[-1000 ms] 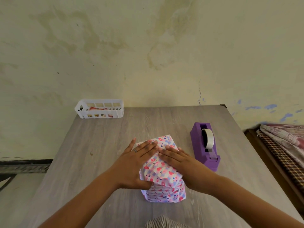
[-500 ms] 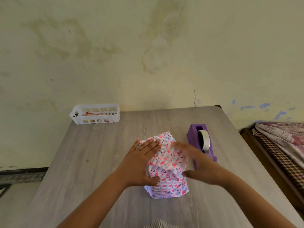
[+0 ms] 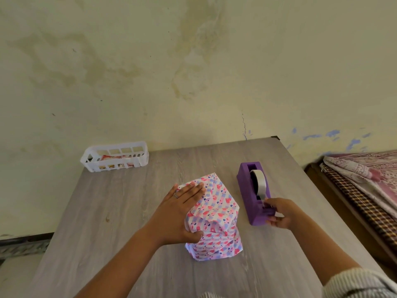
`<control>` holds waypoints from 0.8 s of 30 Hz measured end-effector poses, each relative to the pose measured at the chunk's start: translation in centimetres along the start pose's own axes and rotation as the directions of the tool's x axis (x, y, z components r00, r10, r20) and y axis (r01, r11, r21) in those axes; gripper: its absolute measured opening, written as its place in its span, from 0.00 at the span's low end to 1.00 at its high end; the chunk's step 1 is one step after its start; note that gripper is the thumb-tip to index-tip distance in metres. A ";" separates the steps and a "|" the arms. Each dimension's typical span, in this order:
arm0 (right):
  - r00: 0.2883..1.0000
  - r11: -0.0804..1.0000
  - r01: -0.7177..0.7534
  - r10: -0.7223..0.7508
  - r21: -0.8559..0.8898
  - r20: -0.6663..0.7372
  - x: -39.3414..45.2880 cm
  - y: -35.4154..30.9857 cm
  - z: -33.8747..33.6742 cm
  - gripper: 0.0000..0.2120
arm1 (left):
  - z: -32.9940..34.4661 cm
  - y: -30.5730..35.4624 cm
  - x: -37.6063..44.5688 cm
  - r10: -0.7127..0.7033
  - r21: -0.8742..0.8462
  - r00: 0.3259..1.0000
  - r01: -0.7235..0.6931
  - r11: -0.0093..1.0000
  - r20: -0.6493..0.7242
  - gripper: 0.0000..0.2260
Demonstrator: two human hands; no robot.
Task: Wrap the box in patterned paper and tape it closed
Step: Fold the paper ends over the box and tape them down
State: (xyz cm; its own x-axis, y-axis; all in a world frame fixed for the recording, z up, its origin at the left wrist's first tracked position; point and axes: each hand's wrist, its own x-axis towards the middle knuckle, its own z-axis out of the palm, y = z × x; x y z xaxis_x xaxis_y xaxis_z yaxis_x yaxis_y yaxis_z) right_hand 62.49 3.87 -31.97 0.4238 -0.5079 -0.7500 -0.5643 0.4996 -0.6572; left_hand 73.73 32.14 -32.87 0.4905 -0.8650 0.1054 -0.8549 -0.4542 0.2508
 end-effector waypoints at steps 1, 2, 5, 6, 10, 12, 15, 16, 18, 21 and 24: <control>1.000 1.000 -0.009 0.009 0.021 -0.007 0.0 -0.3 0.1 0.04 | -0.1 0.0 0.1 -0.002 0.001 1.000 0.002 1.000 0.004 0.45; 1.000 0.999 -0.014 0.015 0.041 -0.012 -0.1 -0.5 0.3 0.02 | -0.1 0.1 0.2 -0.002 0.002 1.000 0.002 1.000 0.008 0.45; 1.000 0.996 -0.020 0.021 0.087 -0.009 -0.2 -0.4 1.0 0.05 | 0.0 0.1 0.3 0.002 -0.003 1.000 -0.002 1.000 0.007 0.45; 1.000 0.994 -0.009 0.010 0.113 -0.004 -0.2 -0.2 1.3 0.06 | 0.1 0.0 0.2 0.008 -0.007 1.000 -0.008 1.000 -0.006 0.46; 1.000 0.961 0.030 -0.030 0.275 -0.007 0.0 0.0 2.0 0.10 | 0.6 -0.2 0.0 0.020 -0.019 0.999 -0.021 1.000 -0.044 0.46; 0.997 0.943 0.068 -0.054 0.325 -0.052 0.2 0.5 2.1 0.04 | 0.7 -0.3 0.0 0.029 -0.013 0.998 -0.030 0.999 -0.058 0.46; 0.984 0.887 0.164 -0.114 0.433 -0.139 0.7 2.4 2.3 0.08 | 0.7 -0.4 0.1 0.035 -0.021 0.997 -0.037 0.999 -0.075 0.45; 0.979 0.866 0.195 -0.141 0.461 -0.149 1.0 3.2 2.3 0.08 | 0.7 -0.4 0.1 0.039 -0.016 0.996 -0.040 0.999 -0.074 0.45; 0.971 0.834 0.237 -0.187 0.499 -0.150 1.5 4.6 2.3 0.08 | 0.8 -0.4 0.0 0.037 -0.013 0.997 -0.038 0.999 -0.069 0.45; 0.969 0.817 0.246 -0.205 0.522 -0.136 2.5 5.8 2.0 0.07 | 0.8 -0.4 0.0 0.036 -0.007 0.998 -0.037 0.999 -0.059 0.45; 0.972 0.820 0.236 -0.212 0.521 -0.105 3.3 6.2 1.5 0.06 | 0.7 -0.4 0.0 0.039 -0.006 0.998 -0.039 0.999 -0.057 0.45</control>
State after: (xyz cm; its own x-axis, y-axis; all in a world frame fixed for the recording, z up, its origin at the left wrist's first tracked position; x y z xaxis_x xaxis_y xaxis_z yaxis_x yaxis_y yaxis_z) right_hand 61.44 6.30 -38.62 0.4569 -0.6732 -0.5814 0.0059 0.6558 -0.7549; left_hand 73.97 32.23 -33.67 0.4658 -0.8684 0.1702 -0.8725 -0.4187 0.2518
